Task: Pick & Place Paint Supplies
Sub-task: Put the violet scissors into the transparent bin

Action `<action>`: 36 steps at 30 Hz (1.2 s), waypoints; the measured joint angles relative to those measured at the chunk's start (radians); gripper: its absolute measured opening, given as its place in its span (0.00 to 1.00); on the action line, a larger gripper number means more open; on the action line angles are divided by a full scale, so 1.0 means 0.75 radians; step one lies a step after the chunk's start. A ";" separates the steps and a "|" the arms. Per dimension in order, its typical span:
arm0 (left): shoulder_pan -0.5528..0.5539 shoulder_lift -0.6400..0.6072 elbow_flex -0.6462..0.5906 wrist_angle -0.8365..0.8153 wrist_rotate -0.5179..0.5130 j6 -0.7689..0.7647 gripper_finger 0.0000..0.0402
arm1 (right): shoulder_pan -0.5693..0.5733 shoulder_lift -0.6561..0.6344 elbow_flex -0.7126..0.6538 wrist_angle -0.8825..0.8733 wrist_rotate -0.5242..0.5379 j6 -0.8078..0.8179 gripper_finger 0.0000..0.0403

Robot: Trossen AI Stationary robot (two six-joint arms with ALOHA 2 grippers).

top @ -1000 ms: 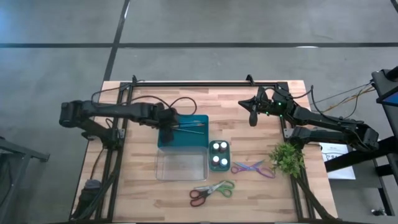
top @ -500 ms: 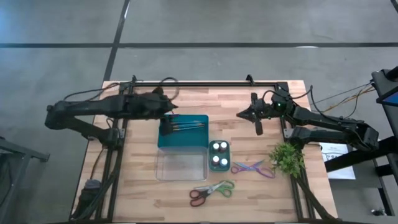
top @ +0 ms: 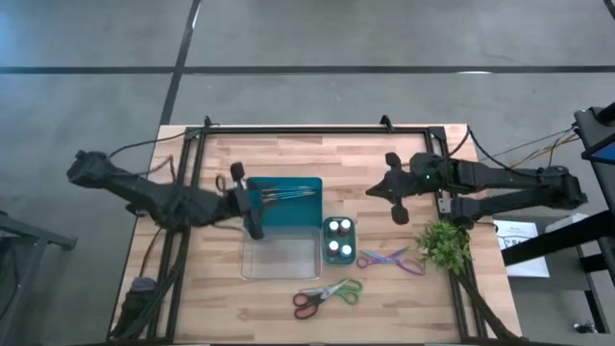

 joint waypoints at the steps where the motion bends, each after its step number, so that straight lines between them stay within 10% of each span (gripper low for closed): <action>1: -0.028 0.001 -0.048 0.084 -0.055 0.014 0.43 | 0.046 0.011 0.034 -0.065 0.063 0.010 0.02; 9: -0.247 -0.041 -0.181 0.313 -0.396 0.096 0.43 | 0.348 0.096 0.161 -0.360 0.225 0.302 0.08; 20: -0.401 -0.066 -0.183 0.359 -0.416 0.168 0.43 | 0.612 0.386 0.229 -0.565 0.281 0.539 0.48; 36: -0.402 -0.066 -0.183 0.353 -0.419 0.189 0.43 | 0.804 0.700 0.122 -0.442 0.277 0.850 0.50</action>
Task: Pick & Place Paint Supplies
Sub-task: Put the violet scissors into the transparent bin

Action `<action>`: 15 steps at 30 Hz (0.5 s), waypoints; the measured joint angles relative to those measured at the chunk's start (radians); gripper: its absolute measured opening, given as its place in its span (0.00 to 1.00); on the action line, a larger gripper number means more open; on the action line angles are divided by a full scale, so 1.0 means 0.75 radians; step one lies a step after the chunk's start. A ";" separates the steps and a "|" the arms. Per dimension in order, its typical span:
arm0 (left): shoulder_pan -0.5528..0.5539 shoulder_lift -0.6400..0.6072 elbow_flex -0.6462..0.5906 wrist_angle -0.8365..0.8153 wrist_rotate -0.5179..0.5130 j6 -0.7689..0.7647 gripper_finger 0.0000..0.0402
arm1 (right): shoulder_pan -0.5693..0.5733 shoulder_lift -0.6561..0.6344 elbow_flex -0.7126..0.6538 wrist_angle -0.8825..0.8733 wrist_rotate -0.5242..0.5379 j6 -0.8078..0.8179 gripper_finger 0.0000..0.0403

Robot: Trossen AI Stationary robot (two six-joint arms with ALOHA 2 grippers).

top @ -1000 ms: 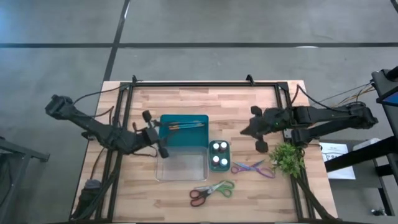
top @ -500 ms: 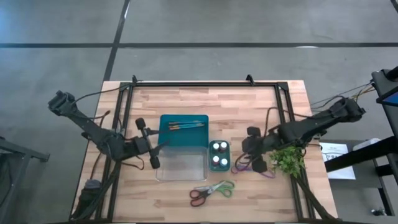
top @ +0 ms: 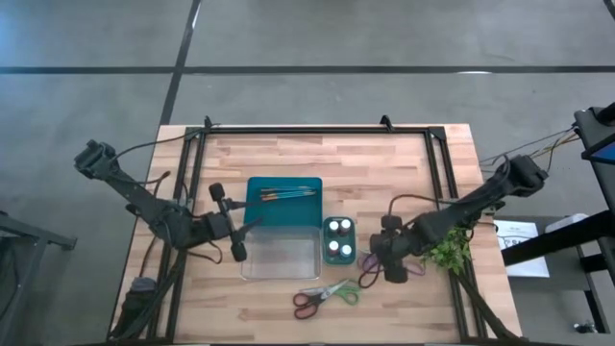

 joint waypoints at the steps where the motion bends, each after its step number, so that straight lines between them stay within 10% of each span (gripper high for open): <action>1: 0.000 0.000 0.000 0.000 0.000 0.001 0.43 | 0.007 0.011 -0.010 0.031 0.000 0.007 0.50; 15: 0.000 0.000 0.000 -0.002 0.001 0.003 0.43 | 0.086 0.144 -0.062 0.330 -0.002 0.043 0.50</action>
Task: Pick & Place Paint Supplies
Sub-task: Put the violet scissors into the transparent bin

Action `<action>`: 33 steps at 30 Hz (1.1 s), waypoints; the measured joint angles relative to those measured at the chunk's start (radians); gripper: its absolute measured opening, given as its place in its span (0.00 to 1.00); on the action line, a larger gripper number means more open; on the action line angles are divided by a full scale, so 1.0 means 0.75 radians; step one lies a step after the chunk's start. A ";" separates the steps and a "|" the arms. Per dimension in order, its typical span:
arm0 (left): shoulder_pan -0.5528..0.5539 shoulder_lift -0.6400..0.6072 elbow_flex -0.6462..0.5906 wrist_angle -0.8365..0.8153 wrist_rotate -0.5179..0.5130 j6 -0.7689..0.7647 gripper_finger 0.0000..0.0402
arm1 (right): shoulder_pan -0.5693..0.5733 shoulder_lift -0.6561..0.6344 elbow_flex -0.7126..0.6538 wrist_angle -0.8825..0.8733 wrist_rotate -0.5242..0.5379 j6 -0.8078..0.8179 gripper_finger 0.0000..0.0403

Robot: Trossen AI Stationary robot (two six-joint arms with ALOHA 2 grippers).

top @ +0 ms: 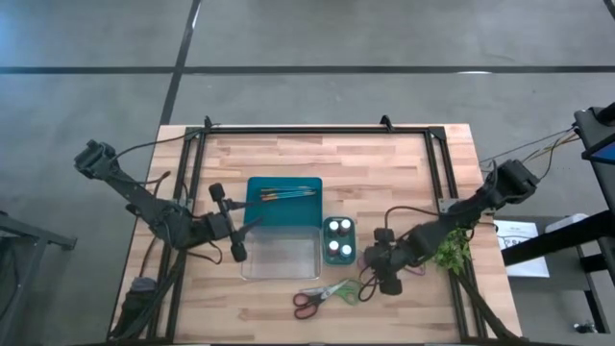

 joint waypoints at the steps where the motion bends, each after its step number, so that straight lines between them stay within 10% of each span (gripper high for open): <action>1: 0.000 0.000 0.000 0.000 0.003 0.000 0.43 | 0.004 0.002 0.000 0.030 0.001 -0.004 0.50; 33: 0.001 0.000 0.000 -0.005 0.046 -0.008 0.43 | 0.012 0.175 0.002 0.168 0.045 -0.077 0.50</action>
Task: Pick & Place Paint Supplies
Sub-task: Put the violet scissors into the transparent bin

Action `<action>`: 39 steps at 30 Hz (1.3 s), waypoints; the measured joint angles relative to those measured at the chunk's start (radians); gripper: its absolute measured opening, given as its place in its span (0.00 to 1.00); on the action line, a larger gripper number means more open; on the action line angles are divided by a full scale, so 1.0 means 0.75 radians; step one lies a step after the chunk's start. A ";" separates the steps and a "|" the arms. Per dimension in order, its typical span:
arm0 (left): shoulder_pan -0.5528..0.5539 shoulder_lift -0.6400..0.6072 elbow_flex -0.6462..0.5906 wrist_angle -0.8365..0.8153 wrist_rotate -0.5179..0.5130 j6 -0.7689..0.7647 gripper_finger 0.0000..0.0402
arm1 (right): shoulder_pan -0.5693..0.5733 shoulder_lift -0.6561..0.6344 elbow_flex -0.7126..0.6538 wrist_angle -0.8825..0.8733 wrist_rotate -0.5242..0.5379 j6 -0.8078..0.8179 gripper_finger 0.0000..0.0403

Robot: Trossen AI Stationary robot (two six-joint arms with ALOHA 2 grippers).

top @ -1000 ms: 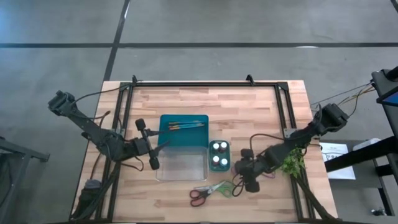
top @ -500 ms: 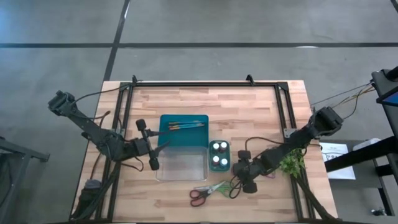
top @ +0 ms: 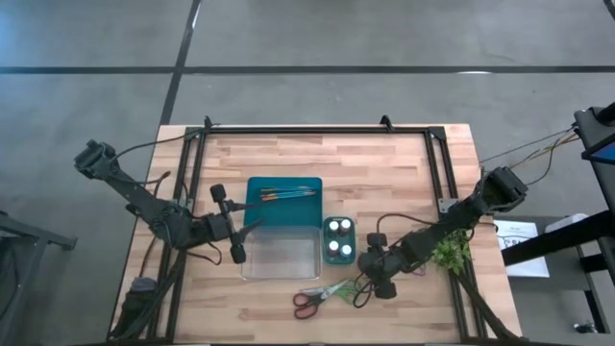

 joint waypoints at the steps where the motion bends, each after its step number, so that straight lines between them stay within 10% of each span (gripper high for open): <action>1: 0.000 0.000 0.000 0.000 0.000 0.000 0.43 | 0.000 0.000 0.000 -0.005 0.002 -0.001 0.49; 13: 0.000 0.000 0.000 -0.001 0.001 -0.001 0.43 | 0.000 -0.002 0.000 -0.036 0.024 -0.010 0.06; 39: -0.001 0.000 -0.004 -0.002 0.010 -0.006 0.43 | 0.031 -0.200 -0.005 -0.062 0.067 -0.004 0.02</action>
